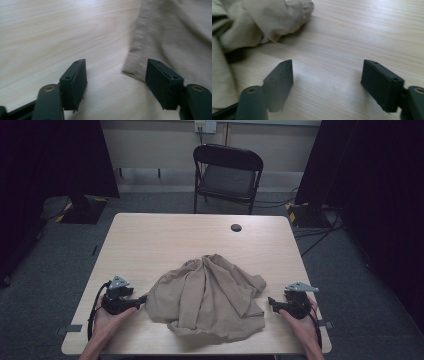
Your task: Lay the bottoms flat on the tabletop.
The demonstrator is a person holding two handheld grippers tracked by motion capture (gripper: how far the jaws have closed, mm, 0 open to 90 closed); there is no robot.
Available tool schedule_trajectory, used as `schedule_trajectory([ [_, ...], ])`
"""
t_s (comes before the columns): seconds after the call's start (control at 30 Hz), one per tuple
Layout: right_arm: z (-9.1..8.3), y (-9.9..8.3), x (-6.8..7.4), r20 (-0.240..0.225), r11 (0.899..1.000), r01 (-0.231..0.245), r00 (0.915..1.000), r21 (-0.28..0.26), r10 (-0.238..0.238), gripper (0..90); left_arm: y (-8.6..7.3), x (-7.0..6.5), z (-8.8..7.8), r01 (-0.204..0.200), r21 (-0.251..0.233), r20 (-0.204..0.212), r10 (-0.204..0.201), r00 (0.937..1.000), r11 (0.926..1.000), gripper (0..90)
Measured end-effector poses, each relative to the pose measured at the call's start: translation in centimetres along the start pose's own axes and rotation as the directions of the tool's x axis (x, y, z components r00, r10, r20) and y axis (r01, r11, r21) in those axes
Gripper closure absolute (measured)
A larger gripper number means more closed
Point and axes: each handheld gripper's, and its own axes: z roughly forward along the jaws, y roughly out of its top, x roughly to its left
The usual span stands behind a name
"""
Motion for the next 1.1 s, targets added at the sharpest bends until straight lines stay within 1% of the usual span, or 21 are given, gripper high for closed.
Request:
schedule_trajectory([
  [0.07,-0.4,0.4,0.4,-0.015,1.0,-0.002,0.9999,-0.017,0.002,29.0,0.0,-0.1,-0.1,0.011,-0.013,0.004,-0.011,0.9999,0.9999,35.7],
  [0.1,-0.7,0.7,0.6,-0.034,1.0,-0.001,0.9994,-0.023,0.001,30.4,0.1,-0.1,-0.3,0.016,-0.021,-0.005,-0.016,0.9999,0.9997,35.5],
  [0.13,-0.9,0.9,0.9,-0.052,0.999,-0.002,0.9986,-0.038,0.0,30.5,0.2,-0.2,-0.4,0.033,-0.034,-0.01,-0.034,0.9994,0.9989,35.1],
  [0.17,-1.3,1.3,1.3,-0.067,0.998,-0.007,0.9977,-0.056,0.003,32.0,0.3,-0.2,-0.5,0.035,-0.043,-0.002,-0.035,0.9994,0.9984,34.1],
  [0.2,-1.6,1.8,1.8,-0.085,0.997,0.005,0.9963,-0.072,-0.011,33.4,0.4,-0.2,-0.6,0.042,-0.048,0.007,-0.042,0.9991,0.998,34.2],
  [0.23,-1.6,1.8,1.8,-0.085,0.997,0.005,0.9963,-0.072,-0.011,33.4,0.4,-0.3,-0.7,0.047,-0.06,0.017,-0.046,0.9988,0.9971,34.2],
  [0.27,-1.7,2.1,2.1,-0.088,0.997,0.013,0.9959,-0.08,-0.02,33.7,0.5,-0.3,-0.8,0.049,-0.068,0.025,-0.047,0.9986,0.9965,34.5],
  [0.33,-1.9,2.5,2.5,-0.109,0.995,0.016,0.9937,-0.094,-0.026,35.0,0.8,-0.4,-1.0,0.047,-0.082,0.035,-0.045,0.9984,0.9955,35.2],
  [0.37,-2.0,2.7,2.7,-0.118,0.995,0.014,0.9927,-0.102,-0.026,36.2,1.0,-0.6,-1.1,0.04,-0.083,0.035,-0.037,0.9987,0.9958,36.3],
  [0.4,-2.0,2.9,2.9,-0.126,0.994,0.018,0.9915,-0.109,-0.032,36.7,1.2,-0.8,-1.2,0.02,-0.087,0.026,-0.018,0.9995,0.996,36.9],
  [0.47,-2.2,3.4,3.3,-0.137,0.992,0.031,0.9894,-0.12,-0.048,38.2,1.7,-1.3,-1.1,-0.008,-0.091,0.032,0.011,0.9994,0.9958,37.9],
  [0.57,-2.2,4.2,4.1,-0.156,0.99,0.055,0.9848,-0.13,-0.076,41.1,2.5,-1.7,-1.0,-0.01,-0.107,0.058,0.017,0.9982,0.9942,38.9],
  [0.63,-2.1,4.8,4.8,-0.175,0.988,0.062,0.9809,-0.138,-0.086,43.4,3.3,-2.2,-0.9,-0.034,-0.114,0.055,0.04,0.9977,0.9929,39.8],
  [0.7,-1.9,5.6,5.5,-0.196,0.986,0.066,0.9758,-0.156,-0.097,45.0,4.3,-2.5,-0.8,-0.034,-0.135,0.075,0.045,0.9962,0.9902,40.5],
  [0.73,-1.8,6.0,5.9,-0.206,0.985,0.068,0.9733,-0.161,-0.101,45.0,5.1,-2.8,-0.7,-0.045,-0.139,0.085,0.057,0.9947,0.9892,40.7],
  [0.8,-1.3,6.9,6.8,-0.226,0.981,0.093,0.9653,-0.169,-0.13,45.2,6.0,-3.1,-0.3,-0.053,-0.145,0.098,0.068,0.9928,0.988,40.6],
  [0.87,-0.7,7.7,7.8,-0.243,0.98,0.111,0.9583,-0.168,-0.151,45.2,6.8,-3.3,0.5,-0.035,-0.15,0.136,0.056,0.9892,0.9881,40.5],
  [0.9,-0.3,8.1,8.2,-0.256,0.979,0.116,0.954,-0.165,-0.156,45.2,7.1,-3.5,0.9,-0.027,-0.152,0.149,0.05,0.9875,0.9881,40.4],
  [0.97,0.6,8.5,8.8,-0.268,0.979,0.124,0.9494,-0.159,-0.163,45.2,7.5,-3.8,1.8,-0.019,-0.152,0.175,0.046,0.9835,0.9882,39.5],
  [1.07,2.1,8.8,9.5,-0.296,0.983,0.121,0.942,-0.138,-0.158,45.2,7.9,-4.3,3.2,-0.023,-0.129,0.191,0.048,0.9804,0.9914,38.9],
  [1.1,2.6,8.8,9.8,-0.3,0.984,0.124,0.9406,-0.13,-0.158,45.6,8.0,-4.3,3.6,-0.034,-0.119,0.187,0.056,0.9807,0.9923,38.9],
])
